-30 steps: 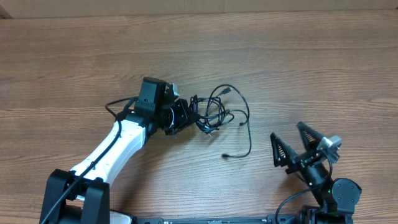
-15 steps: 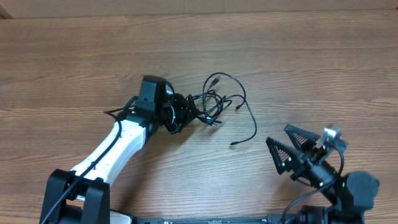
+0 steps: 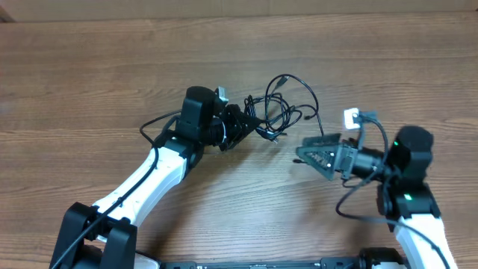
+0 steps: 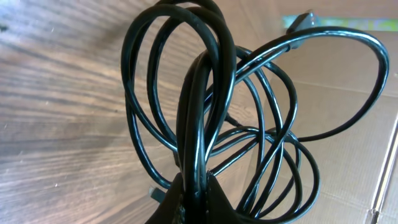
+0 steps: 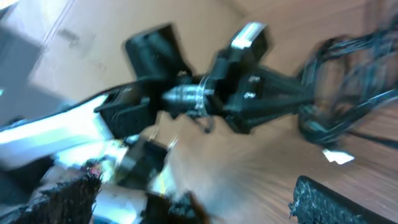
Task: Untangle cables
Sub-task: 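Move the right gripper toward the hanging cable loops beside the left gripper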
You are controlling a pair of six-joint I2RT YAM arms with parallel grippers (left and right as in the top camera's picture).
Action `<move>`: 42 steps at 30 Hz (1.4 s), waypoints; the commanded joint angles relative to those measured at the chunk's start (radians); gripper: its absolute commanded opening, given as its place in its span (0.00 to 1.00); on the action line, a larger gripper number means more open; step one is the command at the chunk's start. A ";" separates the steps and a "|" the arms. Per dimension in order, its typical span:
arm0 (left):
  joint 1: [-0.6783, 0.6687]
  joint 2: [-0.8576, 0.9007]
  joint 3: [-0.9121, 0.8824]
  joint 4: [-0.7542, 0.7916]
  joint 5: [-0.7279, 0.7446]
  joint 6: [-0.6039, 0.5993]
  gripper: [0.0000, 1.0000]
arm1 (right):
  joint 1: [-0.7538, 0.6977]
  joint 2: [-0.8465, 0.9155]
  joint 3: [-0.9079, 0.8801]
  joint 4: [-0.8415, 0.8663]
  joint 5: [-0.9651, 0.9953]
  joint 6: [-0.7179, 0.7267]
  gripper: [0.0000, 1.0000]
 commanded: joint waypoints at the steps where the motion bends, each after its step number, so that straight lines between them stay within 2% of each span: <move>1: -0.002 -0.029 0.029 0.029 0.005 0.027 0.04 | 0.053 0.088 0.027 0.126 -0.087 0.151 1.00; 5: -0.002 -0.029 0.029 0.048 0.009 0.029 0.04 | 0.098 0.164 0.027 0.240 -0.032 0.259 1.00; 9: -0.002 -0.030 0.029 0.070 0.039 0.082 0.04 | 0.148 0.205 0.027 0.244 0.049 0.258 1.00; 11: -0.002 -0.030 0.029 0.078 0.039 0.088 0.04 | 0.166 0.216 0.027 0.225 0.096 0.248 0.99; 18: -0.001 -0.031 0.029 0.092 0.095 0.193 0.04 | 0.198 0.225 0.027 -0.002 0.386 0.139 0.96; 24: -0.021 -0.030 0.029 0.085 0.162 0.294 0.04 | 0.198 0.225 0.027 -0.024 0.450 0.137 0.92; 31: -0.047 -0.031 0.029 0.092 0.166 0.276 0.04 | 0.198 0.225 0.027 -0.090 0.559 0.138 0.84; 42: -0.045 -0.031 0.029 0.092 0.167 0.018 0.04 | 0.198 0.225 0.027 -0.154 0.648 0.138 0.76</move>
